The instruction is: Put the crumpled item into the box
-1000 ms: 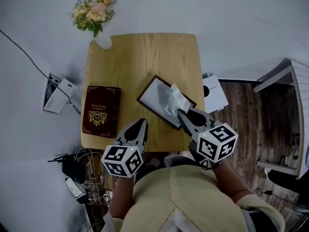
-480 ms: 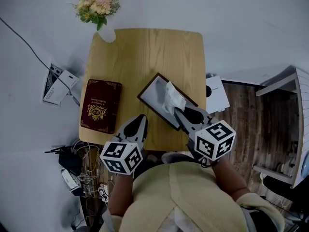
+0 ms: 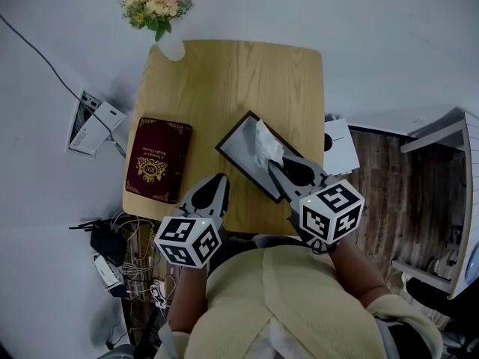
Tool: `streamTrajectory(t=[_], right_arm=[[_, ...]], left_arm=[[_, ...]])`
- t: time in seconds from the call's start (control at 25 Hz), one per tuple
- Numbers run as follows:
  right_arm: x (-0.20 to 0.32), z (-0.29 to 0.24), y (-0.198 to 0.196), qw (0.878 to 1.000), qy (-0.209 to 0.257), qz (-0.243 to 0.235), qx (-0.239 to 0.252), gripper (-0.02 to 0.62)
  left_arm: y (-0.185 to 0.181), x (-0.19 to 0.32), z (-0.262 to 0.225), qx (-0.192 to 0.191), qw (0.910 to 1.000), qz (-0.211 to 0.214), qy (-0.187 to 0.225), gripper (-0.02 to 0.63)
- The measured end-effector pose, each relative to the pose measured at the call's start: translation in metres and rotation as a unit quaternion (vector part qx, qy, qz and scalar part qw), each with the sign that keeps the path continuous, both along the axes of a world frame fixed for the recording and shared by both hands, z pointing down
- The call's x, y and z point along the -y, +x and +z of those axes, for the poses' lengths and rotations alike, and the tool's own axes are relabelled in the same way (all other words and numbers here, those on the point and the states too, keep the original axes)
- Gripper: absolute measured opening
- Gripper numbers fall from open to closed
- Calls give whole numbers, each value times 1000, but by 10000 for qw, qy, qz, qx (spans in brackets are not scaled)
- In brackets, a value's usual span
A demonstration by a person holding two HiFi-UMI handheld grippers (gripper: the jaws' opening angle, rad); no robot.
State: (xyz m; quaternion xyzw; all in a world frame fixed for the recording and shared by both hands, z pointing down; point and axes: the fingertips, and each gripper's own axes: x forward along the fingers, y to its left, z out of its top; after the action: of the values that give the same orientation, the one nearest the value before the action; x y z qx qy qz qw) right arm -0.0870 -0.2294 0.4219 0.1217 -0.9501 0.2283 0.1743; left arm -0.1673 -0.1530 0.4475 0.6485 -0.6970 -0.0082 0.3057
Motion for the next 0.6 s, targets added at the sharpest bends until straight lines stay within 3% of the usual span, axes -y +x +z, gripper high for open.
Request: streamTrajectory(t=[0.28,0.6], right_arm=[[2,-3,-8,10000,75,-26,50,97],[-1,-2,-5,10000,42,40,50,97]], left_arm=[[-6,0,-2,4,10000,-51,54,29],[-5,-3,-2,8,10000,22,48,29]])
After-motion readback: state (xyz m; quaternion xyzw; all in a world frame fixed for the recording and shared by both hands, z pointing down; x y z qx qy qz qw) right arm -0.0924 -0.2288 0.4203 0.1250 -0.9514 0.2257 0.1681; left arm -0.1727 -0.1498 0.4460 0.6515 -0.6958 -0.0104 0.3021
